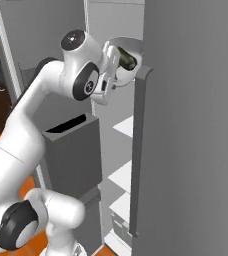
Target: Take the meat container that has the shrimp and place it on the second highest rack of the freezer. Then take the vegetable container that has the cucumber and broccoli and place it on the highest rack of the freezer.
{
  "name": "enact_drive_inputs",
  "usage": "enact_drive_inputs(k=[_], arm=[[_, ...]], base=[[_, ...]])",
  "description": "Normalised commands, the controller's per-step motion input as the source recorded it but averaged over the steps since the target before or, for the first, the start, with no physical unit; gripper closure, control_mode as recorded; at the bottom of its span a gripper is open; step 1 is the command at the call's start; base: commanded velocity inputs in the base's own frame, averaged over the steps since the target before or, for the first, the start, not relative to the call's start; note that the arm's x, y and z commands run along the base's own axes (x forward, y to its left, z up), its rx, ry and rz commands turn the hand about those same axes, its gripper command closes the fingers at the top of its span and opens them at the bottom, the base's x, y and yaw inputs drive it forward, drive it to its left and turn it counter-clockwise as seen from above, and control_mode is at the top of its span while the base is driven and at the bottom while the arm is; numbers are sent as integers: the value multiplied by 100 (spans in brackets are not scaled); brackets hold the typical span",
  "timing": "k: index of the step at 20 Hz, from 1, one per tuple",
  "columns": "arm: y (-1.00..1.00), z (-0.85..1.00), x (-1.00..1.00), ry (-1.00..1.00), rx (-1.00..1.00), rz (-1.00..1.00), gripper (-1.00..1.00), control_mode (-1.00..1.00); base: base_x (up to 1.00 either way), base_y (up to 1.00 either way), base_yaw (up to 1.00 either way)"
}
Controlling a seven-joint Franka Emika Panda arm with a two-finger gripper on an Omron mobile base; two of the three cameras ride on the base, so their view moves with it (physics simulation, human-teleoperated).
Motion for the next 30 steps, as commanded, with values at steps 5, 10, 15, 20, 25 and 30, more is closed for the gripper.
enact_drive_inputs(k=[5,10,15,20,25,30], arm=[[-31,0,49,2,0,0,100,-100],[-13,0,70,5,0,0,100,-100],[-22,0,65,4,0,-1,100,-100],[-31,0,58,3,0,0,100,-100],[-21,-26,46,2,0,0,100,-100],[-18,-39,44,2,0,0,100,-100]], base=[[0,0,0],[0,0,0],[0,0,0],[0,0,0],[0,0,0],[0,0,0]])
